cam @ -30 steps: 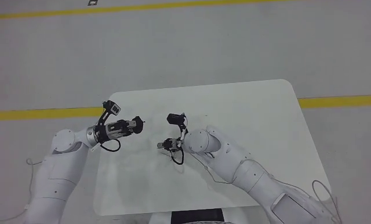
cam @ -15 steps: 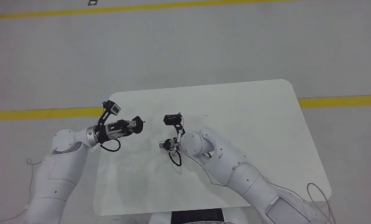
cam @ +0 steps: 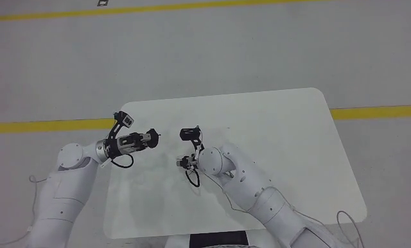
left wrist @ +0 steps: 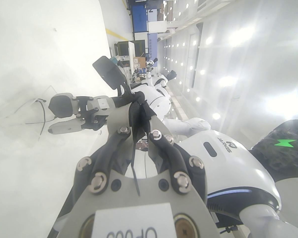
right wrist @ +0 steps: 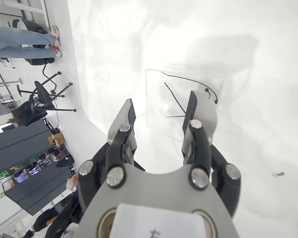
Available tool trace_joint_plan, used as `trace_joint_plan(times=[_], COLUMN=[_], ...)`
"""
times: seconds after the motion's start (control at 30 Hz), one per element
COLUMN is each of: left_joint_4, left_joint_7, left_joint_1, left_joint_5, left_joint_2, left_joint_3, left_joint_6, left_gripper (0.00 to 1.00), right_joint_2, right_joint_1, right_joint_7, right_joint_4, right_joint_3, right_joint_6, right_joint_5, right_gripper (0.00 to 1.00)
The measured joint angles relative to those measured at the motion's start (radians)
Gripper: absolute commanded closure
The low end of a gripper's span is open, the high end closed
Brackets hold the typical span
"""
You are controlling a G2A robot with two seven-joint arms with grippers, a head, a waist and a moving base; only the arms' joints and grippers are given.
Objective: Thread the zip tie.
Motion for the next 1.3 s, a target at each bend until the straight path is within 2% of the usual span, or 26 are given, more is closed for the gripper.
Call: trace_joint_plan(times=[0.3, 0.63, 0.87, 1.3], left_joint_4=[0.0, 0.0, 0.0, 0.0], left_joint_7=[0.0, 0.0, 0.0, 0.0], left_joint_1=[0.0, 0.0, 0.0, 0.0], left_joint_5=[0.0, 0.0, 0.0, 0.0], left_joint_2=[0.0, 0.0, 0.0, 0.0], left_joint_3=[0.0, 0.0, 0.0, 0.0], left_joint_6=[0.0, 0.0, 0.0, 0.0], left_gripper=[1.0, 1.0, 1.0, 1.0], right_joint_2=[-0.048, -0.127, -0.179, -0.203], right_joint_1=[-0.009, -0.006, -0.029, 0.001], right_joint_7=[0.115, 0.193, 0.223, 0.277], right_joint_4=[0.015, 0.083, 0.089, 0.136], right_joint_3=[0.037, 0.098, 0.159, 0.176], right_joint_6=[0.0, 0.0, 0.0, 0.0], right_joint_5=[-0.123, -0.275, -0.409, -0.52], right_gripper=[0.59, 0.6, 0.6, 0.61])
